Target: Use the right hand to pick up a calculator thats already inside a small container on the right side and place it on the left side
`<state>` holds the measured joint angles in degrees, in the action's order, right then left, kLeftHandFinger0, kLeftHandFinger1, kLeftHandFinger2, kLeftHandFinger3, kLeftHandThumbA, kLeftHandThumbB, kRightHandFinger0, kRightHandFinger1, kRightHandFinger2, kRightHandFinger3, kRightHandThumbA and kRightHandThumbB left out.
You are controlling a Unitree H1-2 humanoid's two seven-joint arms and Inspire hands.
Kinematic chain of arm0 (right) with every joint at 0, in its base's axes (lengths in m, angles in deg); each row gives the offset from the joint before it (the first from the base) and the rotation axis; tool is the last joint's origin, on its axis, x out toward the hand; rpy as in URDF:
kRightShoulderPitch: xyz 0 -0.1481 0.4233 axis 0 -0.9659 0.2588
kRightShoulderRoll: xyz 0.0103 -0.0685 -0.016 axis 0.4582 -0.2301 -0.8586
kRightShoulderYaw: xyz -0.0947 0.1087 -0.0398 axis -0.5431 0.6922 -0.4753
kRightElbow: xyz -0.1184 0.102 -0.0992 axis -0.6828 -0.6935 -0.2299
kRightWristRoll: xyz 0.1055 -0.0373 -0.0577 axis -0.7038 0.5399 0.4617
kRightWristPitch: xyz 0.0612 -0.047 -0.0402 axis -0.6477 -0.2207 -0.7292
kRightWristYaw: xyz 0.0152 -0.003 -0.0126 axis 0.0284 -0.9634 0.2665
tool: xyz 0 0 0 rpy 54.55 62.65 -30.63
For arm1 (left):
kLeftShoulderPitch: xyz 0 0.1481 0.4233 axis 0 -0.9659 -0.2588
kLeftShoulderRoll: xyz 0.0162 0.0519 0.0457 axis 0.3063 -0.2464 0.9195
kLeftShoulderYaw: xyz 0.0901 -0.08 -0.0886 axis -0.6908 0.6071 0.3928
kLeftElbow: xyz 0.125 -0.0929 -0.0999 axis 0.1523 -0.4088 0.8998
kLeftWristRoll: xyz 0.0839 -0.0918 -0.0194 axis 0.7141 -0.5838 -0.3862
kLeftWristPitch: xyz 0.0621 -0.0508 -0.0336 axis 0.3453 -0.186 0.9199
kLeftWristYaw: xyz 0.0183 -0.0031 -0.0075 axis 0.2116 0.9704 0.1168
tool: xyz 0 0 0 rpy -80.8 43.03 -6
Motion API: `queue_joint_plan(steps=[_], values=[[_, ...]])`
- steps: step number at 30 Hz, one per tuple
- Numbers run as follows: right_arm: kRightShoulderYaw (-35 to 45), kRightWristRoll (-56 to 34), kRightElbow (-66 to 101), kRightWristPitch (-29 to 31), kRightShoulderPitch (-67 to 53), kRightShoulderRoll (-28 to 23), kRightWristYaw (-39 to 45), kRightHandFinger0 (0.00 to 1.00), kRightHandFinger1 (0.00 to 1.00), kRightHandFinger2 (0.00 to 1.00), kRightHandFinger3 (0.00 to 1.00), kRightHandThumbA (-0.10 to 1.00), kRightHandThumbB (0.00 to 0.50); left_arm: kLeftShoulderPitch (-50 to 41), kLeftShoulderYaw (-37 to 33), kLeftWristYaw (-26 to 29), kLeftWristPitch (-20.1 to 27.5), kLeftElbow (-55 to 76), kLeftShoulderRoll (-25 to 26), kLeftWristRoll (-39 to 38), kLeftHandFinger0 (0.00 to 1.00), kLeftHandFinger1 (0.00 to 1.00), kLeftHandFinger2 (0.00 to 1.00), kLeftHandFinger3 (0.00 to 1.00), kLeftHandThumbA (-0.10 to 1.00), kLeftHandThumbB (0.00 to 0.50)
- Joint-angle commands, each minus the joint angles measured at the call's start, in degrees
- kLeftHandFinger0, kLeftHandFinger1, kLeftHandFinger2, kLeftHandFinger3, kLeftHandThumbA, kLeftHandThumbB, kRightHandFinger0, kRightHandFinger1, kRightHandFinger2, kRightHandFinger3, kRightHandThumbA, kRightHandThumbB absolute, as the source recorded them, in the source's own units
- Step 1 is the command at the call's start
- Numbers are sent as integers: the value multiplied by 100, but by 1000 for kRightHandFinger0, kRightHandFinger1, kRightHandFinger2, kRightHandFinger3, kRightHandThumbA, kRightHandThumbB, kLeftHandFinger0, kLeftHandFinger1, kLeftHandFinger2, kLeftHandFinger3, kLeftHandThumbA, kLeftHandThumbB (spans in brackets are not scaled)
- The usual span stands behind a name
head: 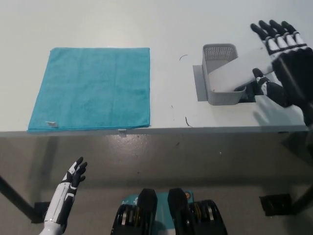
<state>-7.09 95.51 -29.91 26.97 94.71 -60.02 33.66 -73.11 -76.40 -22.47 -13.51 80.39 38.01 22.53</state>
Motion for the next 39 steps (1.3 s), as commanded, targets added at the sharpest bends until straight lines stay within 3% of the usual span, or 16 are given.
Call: queue_joint_plan(steps=[1, 4, 12, 24, 26, 30, 34, 39], values=[[-297, 926, -545, -615, 615, -227, 433, 1000, 1000, 1000, 1000, 652, 500, -13, 82, -12, 427, 235, 155, -50, 1000, 1000, 1000, 1000, 1000, 0], [-492, 992, -807, -770, 724, -220, 595, 1000, 1000, 1000, 1000, 657, 500, -15, 72, -2, 453, 209, 173, -6, 1000, 1000, 1000, 1000, 1000, 0], [-839, 1094, -1056, -1075, 910, -278, 1183, 1000, 1000, 1000, 1000, 840, 500, -15, 70, 13, 465, 220, 166, 12, 1000, 1000, 1000, 1000, 1000, 0], [-911, 1055, -843, -1287, 958, -386, 1900, 1000, 1000, 1000, 1000, 800, 500, -25, 75, 2, 495, 126, 182, 13, 1000, 1000, 1000, 1000, 1000, 0], [-930, 1052, -942, -1255, 979, -356, 1750, 1000, 1000, 1000, 1000, 744, 500, -46, 88, 7, 499, 110, 183, -1, 1000, 1000, 1000, 1000, 1000, 5], [-1005, 1169, -1154, -1211, 1036, -355, 1420, 1000, 1000, 1000, 1000, 743, 500, -75, 83, -1, 442, 141, 177, 5, 1000, 1000, 1000, 1000, 1000, 2], [-1096, 1296, -1364, -1269, 1122, -303, 1207, 1000, 1000, 1000, 1000, 1000, 500, -92, 61, 8, 483, 117, 198, 87, 1000, 1000, 1000, 1000, 1000, 0], [-1285, 1455, -1805, -1304, 1316, -225, 981, 1000, 1000, 1000, 1000, 972, 500, -121, 64, 14, 495, 117, 160, 35, 1000, 1000, 1000, 1000, 1000, 6]])
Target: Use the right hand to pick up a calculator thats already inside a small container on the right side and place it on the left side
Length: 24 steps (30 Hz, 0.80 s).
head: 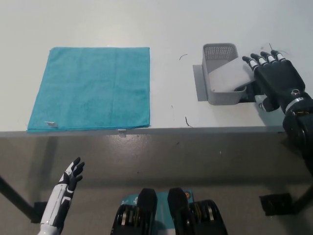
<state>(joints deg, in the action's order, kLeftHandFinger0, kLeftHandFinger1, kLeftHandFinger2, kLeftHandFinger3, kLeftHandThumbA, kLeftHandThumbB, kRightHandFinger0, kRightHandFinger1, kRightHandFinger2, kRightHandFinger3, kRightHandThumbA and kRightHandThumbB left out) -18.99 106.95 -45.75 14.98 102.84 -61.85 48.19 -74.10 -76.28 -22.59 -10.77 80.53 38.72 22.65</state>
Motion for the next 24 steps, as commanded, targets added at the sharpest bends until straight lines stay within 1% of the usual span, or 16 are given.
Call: queue_joint_plan(steps=[1, 3, 5, 7, 9, 11, 15, 16, 17, 18, 19, 20, 21, 22, 23, 24], values=[[-119, 323, -274, -110, 525, -33, -511, 1000, 1000, 1000, 1000, 967, 500, -25, 53, 24, 230, 100, 88, 17, 1000, 1000, 1000, 1000, 1000, 6], [-194, 318, -450, -56, 601, -11, -670, 1000, 1000, 1000, 1000, 946, 500, -38, 39, 8, 244, 104, 90, 12, 1000, 1000, 1000, 1000, 1000, 0], [-235, 258, -635, -38, 687, 32, -762, 1000, 1000, 1000, 1000, 931, 500, -51, 26, -16, 204, 124, 94, 5, 1000, 1000, 1000, 1000, 1000, 8], [-279, 162, -999, 58, 817, 110, -1068, 1000, 1000, 1000, 1000, 884, 500, -25, 21, 11, 230, 76, 99, 55, 1000, 1000, 1000, 1000, 1000, 0], [-319, 143, -1217, 78, 874, 147, -1248, 1000, 1000, 1000, 1000, 876, 500, -25, 19, 17, 232, 75, 94, 59, 1000, 1000, 1000, 1000, 1000, 0], [-510, 303, -1818, 99, 1035, 214, -1741, 1000, 1000, 1000, 1000, 893, 500, -35, 22, -17, 251, 68, 85, -27, 1000, 1000, 1000, 1000, 1000, 0], [-626, 269, -2492, 267, 1159, 310, -2885, 1000, 1000, 1000, 1000, 866, 500, -53, 25, -19, 206, 89, 71, -53, 1000, 1000, 1000, 1000, 1000, 0], [-634, 230, -2580, 402, 1109, 314, -3293, 1000, 1000, 1000, 1000, 791, 500, -112, 8, -39, 229, 91, 72, -60, 1000, 1000, 1000, 1000, 1000, 0], [-619, 156, -2934, 719, 1160, 356, -4278, 1000, 1000, 1000, 1000, 656, 500, -112, -7, -41, 259, 71, 84, -31, 1000, 1000, 1000, 1000, 1000, 0], [-607, 110, -3243, 945, 1216, 400, -5075, 1000, 1000, 1000, 1000, 607, 500, -108, -15, -30, 267, 66, 90, 5, 1000, 1000, 1000, 1000, 1000, 0], [-649, 139, -3542, 1053, 1290, 438, -5660, 929, 902, 936, 996, 520, 487, -106, -24, -38, 271, 68, 94, 5, 1000, 1000, 1000, 1000, 1000, 0], [-649, 43, -4010, 1447, 1402, 502, -6430, 380, 372, 423, 546, 181, 387, -110, -32, -45, 254, 84, 95, 7, 1000, 1000, 1000, 1000, 1000, 0], [-655, 28, -4074, 1491, 1420, 510, -6517, 277, 300, 361, 485, 153, 399, -111, -34, -44, 252, 85, 96, 6, 1000, 1000, 1000, 1000, 1000, 0], [-678, 28, -4295, 1490, 1473, 553, -6685, 11, 21, 92, 153, -83, 312, -107, -26, -41, 236, 74, 87, -18, 1000, 1000, 1000, 1000, 1000, 10], [-702, 32, -4456, 1515, 1472, 572, -6872, 2, 4, 57, 114, -97, 309, -124, -19, -26, 206, 79, 63, -31, 1000, 1000, 1000, 1000, 1000, 11], [-707, 20, -4457, 1544, 1454, 566, -6876, 0, 0, 139, 53, -100, 306, -131, -22, -25, 221, 74, 63, -29, 1000, 1000, 1000, 1000, 1000, 9]])
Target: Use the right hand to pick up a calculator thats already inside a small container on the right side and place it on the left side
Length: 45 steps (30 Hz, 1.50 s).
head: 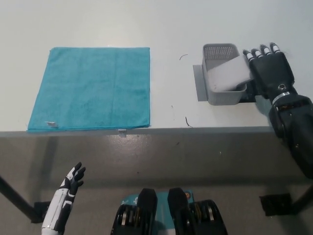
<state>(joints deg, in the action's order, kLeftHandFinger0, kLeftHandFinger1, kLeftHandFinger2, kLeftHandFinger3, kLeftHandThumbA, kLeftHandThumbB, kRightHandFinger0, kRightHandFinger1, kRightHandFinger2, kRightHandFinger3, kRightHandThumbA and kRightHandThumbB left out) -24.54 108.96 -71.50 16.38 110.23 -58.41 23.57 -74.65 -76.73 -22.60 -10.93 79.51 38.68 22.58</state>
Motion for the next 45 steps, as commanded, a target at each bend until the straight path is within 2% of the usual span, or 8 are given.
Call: queue_joint_plan(steps=[1, 9, 14, 22, 33, 36, 40, 45], values=[[-116, -262, -1876, 1546, 689, 221, -4388, 0, 12, 236, 59, -100, 293, -77, 23, -17, 221, 179, 70, -8, 1000, 1000, 1000, 1000, 1000, 14], [-194, -245, -1894, 1669, 740, 193, -4676, 0, 0, 201, 375, -100, 291, -51, 32, -4, 162, 258, 115, 64, 1000, 1000, 1000, 1000, 1000, 0], [-140, -297, -1736, 1702, 746, 117, -4758, 0, 0, 316, 105, -100, 247, -45, 55, -10, 225, 172, 111, -14, 1000, 1000, 1000, 1000, 1000, 0], [34, -499, -1404, 1892, 818, 85, -4658, 0, 78, 572, 30, -100, 262, -76, 61, 5, 228, 212, 118, 14, 1000, 1000, 1000, 1000, 1000, 0], [429, -847, -75, 2021, 1096, 86, -4118, 0, 232, 721, 664, -100, 231, -80, 61, -25, 168, 264, 144, 8, 1000, 1000, 1000, 1000, 1000, 0], [504, -901, 269, 1959, 1193, 99, -3772, 0, 254, 713, 615, -100, 273, -55, 64, -18, 202, 236, 151, 17, 1000, 1000, 1000, 1000, 1000, 0], [483, -901, 372, 2021, 1432, 138, -3501, 0, 157, 601, 201, -100, 275, -64, 47, -51, 216, 222, 165, -4, 1000, 1000, 1000, 1000, 1000, 0], [369, -1022, -134, 2390, 1843, 340, -3666, 0, 169, 626, 136, -100, 311, -75, 24, -23, 242, 201, 179, 47, 1000, 1000, 1000, 1000, 1000, 0]])
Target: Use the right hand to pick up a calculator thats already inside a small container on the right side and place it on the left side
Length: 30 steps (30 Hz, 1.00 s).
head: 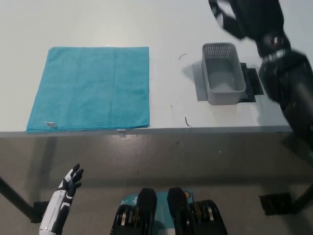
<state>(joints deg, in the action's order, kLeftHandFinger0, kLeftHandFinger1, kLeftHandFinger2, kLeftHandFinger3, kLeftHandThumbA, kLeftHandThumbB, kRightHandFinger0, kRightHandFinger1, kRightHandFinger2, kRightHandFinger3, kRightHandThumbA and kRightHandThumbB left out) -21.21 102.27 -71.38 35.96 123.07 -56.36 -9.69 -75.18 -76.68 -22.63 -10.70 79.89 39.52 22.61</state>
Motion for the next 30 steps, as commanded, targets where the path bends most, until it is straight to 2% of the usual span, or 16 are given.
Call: queue_joint_plan(steps=[1, 4, 6, 10, 11, 15, 16, 19, 21, 23, 24, 25, 26, 28, 29, 30], values=[[7, -333, -259, 486, 626, 166, -427, 0, 167, 612, 137, -100, 310, -20, 18, -19, 210, 164, 95, 45, 1000, 1000, 1000, 1000, 1000, 0], [-108, -261, -494, 426, 798, 272, -274, 0, 145, 567, 194, -100, 280, -16, 19, -19, 246, 161, 105, 41, 1000, 1000, 1000, 1000, 1000, 0], [-234, -150, -677, 339, 938, 338, -230, 0, 190, 619, 242, -100, 320, 2, 16, -29, 187, 196, 111, 48, 1000, 1000, 1000, 1000, 1000, 0], [-427, -107, -1144, 216, 1132, 563, -264, 0, 234, 659, 312, -100, 276, 10, 3, -48, 151, 223, 119, 48, 1000, 1000, 1000, 1000, 1000, 0], [-543, -98, -1543, 260, 1259, 715, -359, 0, 258, 725, 379, -100, 247, 12, -4, -52, 144, 232, 127, 64, 1000, 1000, 1000, 1000, 1000, 0], [-787, -127, -2222, 216, 1492, 1006, -398, 0, 376, 799, 497, -100, 260, -5, -17, -99, 156, 243, 140, -9, 1000, 1000, 1000, 1000, 1000, 0], [-974, 46, -2576, 78, 1613, 1138, -728, 0, 275, 654, 463, -100, 295, 13, -22, -97, 156, 220, 138, -2, 1000, 1000, 1000, 1000, 1000, 0], [-1122, -79, -3001, -6, 1764, 1411, -493, 0, 136, 550, 375, -100, 273, 13, -23, -101, 118, 231, 142, 28, 1000, 1000, 1000, 1000, 1000, 0], [-1238, -87, -3273, -82, 1804, 1585, -475, 0, 133, 593, 308, -100, 254, -19, -48, -94, 148, 210, 123, 74, 1000, 1000, 1000, 1000, 1000, 0], [-1249, -216, -3449, -99, 1810, 1793, -314, 0, 136, 611, 337, -100, 256, -88, -57, -129, 125, 210, 92, -3, 1000, 1000, 1000, 1000, 1000, 0], [-1272, -208, -3478, -105, 1817, 1829, -327, 0, 138, 611, 276, -100, 271, -93, -55, -131, 117, 206, 86, -16, 1000, 1000, 1000, 1000, 1000, 4], [-1309, -212, -3598, -78, 1857, 1961, -389, 0, 216, 689, 264, -100, 285, -100, -54, -141, 75, 210, 75, -37, 1000, 1000, 1000, 1000, 1000, 9], [-1351, -221, -3702, -70, 1869, 2089, -442, 0, 253, 719, 302, -100, 276, -153, -57, -138, 71, 228, 60, -34, 1000, 1000, 1000, 1000, 1000, 2], [-1452, -194, -3855, -155, 1912, 2308, -325, 0, 302, 758, 516, -100, 245, -217, -65, -136, 113, 232, 33, -45, 1000, 1000, 1000, 1000, 1000, 0], [-1483, -192, -3906, -202, 1934, 2390, -260, 0, 282, 730, 537, -100, 242, -233, -67, -129, 135, 221, 25, -37, 1000, 1000, 1000, 1000, 1000, 0], [-1505, -210, -3958, -224, 1954, 2511, -215, 0, 233, 674, 480, -100, 270, -253, -71, -94, 182, 189, 13, 18, 1000, 1000, 1000, 1000, 1000, 0]])
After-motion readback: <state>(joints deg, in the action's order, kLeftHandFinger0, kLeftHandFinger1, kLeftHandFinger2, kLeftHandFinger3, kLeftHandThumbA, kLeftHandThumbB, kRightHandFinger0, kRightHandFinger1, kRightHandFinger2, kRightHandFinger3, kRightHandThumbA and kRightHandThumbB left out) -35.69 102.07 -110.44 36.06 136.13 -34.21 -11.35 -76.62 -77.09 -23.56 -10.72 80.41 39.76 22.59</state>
